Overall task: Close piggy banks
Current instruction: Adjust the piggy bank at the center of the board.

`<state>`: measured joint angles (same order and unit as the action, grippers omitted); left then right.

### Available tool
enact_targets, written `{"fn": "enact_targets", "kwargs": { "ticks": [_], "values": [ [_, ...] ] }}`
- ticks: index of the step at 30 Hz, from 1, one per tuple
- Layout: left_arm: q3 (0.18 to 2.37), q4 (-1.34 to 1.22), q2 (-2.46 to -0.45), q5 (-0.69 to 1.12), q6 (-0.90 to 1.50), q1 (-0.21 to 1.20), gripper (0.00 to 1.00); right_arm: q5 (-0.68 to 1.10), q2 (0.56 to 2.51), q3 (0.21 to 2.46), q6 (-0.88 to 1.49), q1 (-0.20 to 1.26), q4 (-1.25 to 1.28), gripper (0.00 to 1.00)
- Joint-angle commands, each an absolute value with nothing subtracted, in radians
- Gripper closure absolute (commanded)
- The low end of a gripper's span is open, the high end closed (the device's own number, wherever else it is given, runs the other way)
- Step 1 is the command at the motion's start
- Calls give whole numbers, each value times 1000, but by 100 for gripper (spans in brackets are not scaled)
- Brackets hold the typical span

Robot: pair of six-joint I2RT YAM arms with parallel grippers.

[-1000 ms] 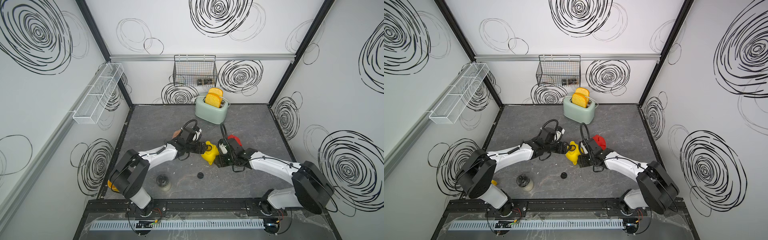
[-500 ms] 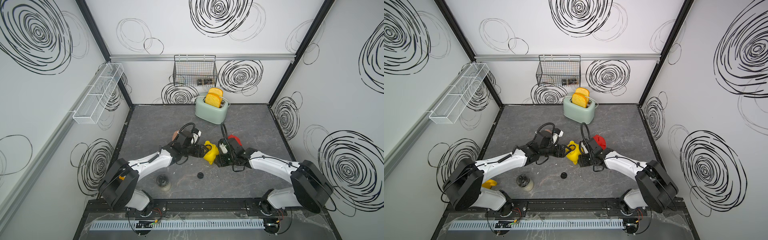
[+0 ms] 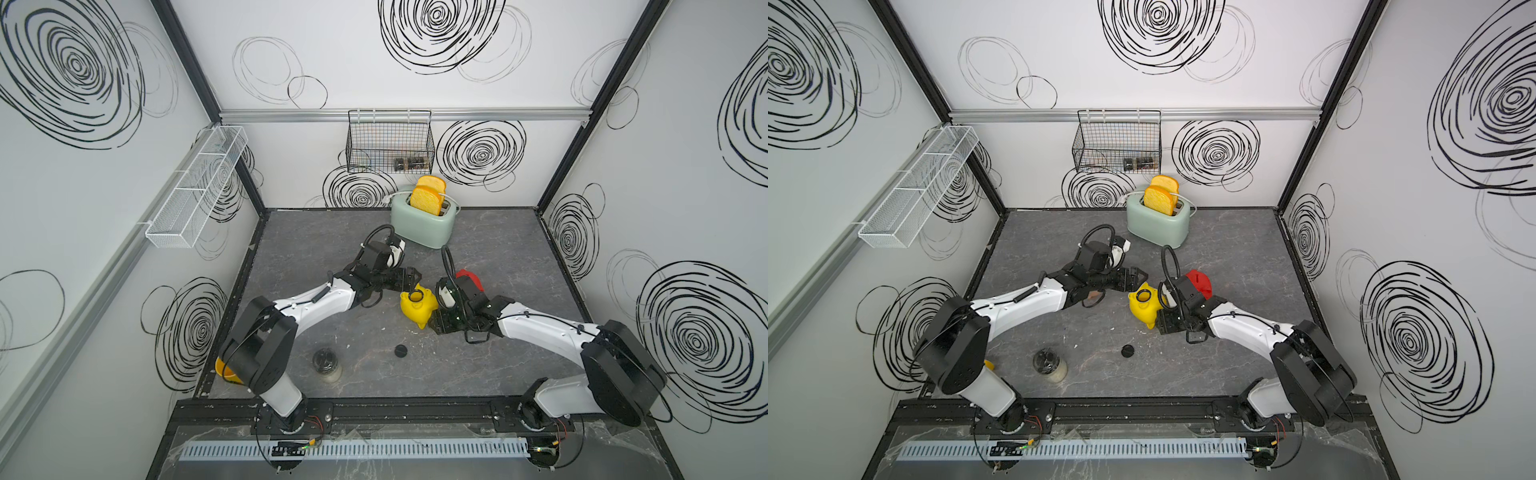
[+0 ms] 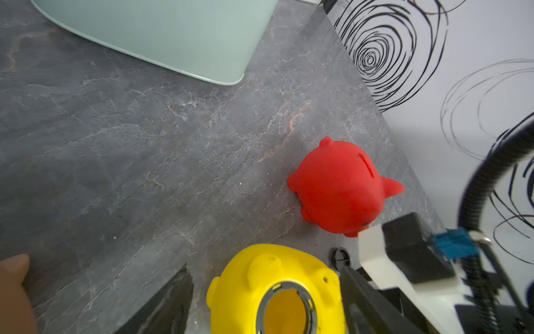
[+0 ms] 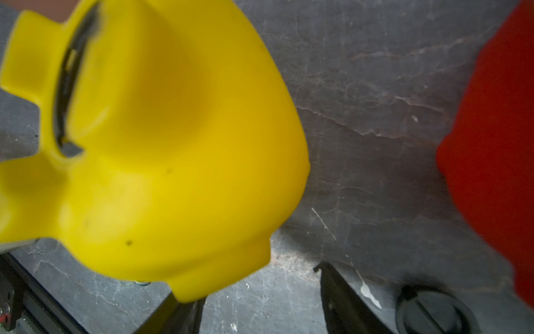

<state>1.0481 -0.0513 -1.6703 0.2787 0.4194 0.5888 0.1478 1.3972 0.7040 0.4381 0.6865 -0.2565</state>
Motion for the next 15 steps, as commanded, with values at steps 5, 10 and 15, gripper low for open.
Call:
{"fn": "enact_targets", "kwargs": {
  "ticks": [5,10,15],
  "values": [
    [1116,-52,-1777,268,353,586,16,149,1398,713,451,696,-244,34],
    [1119,-34,-1792,256,355,589,19,146,1404,718,457,699,-240,34],
    [1102,-16,-1790,266,371,591,22,144,1414,727,466,699,-238,34]
  ]
}}
